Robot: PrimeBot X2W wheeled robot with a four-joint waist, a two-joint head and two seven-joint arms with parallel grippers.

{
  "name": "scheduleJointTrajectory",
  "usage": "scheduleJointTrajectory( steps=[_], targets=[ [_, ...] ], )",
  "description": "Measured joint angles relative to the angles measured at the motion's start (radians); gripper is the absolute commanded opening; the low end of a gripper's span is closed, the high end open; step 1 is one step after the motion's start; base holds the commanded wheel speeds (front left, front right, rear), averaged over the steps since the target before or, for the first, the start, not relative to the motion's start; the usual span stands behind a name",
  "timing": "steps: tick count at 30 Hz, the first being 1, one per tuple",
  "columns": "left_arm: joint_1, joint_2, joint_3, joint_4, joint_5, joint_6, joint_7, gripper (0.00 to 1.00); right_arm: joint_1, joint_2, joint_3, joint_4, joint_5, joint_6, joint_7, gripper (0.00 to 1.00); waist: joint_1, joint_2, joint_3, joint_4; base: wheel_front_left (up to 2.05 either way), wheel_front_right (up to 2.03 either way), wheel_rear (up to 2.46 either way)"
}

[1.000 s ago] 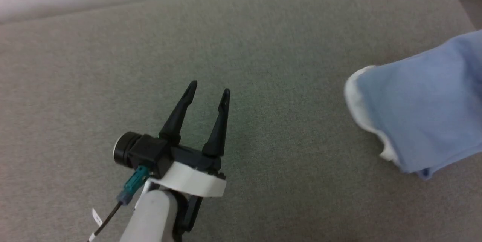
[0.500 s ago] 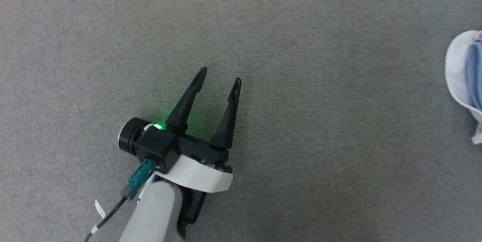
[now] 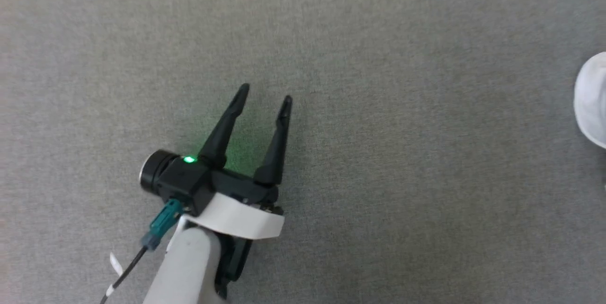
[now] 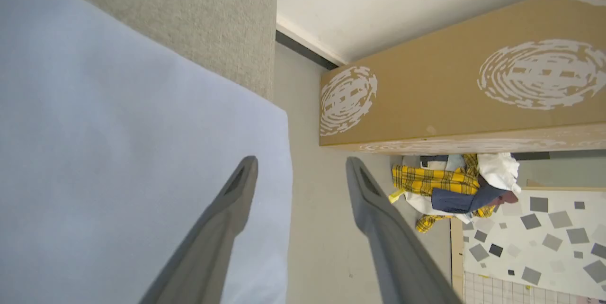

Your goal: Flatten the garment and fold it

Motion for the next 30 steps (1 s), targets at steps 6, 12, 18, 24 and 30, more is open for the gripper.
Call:
scheduleJointTrajectory(
  steps=[6,12,18,24,30],
  targets=[
    [0.059,0.0,0.038,-0.002,-0.008,0.023,0.0,1.0,-0.052,0.028,0.033,-0.089,0.002,0.0,-0.037,1.0,-0.0001,0.0001,-0.082,-0.011,0.0,0.0,0.0],
    [0.143,0.0,0.102,-0.017,-0.006,0.044,0.0,1.0,-0.066,0.103,0.022,-0.234,0.085,0.0,-0.083,1.0,-0.0003,0.0,-0.201,-0.021,0.0,0.0,0.0],
    [0.226,0.0,0.172,-0.025,-0.006,0.058,0.0,1.0,0.007,0.217,-0.002,-0.413,0.136,0.0,-0.126,1.0,-0.0004,0.0,-0.318,-0.024,0.0,0.0,0.0],
    [0.272,0.001,0.214,-0.022,0.003,0.058,0.0,1.0,0.125,0.375,-0.078,-0.578,0.16,0.0,-0.151,1.0,-0.0003,0.0,-0.41,-0.015,0.0,0.0,0.0],
    [0.297,0.001,0.215,-0.008,-0.004,0.073,0.0,1.0,0.295,0.53,-0.117,-0.702,0.147,0.0,-0.151,1.0,-0.0002,0.0,-0.456,0.023,0.0,0.0,0.0]
  ],
)
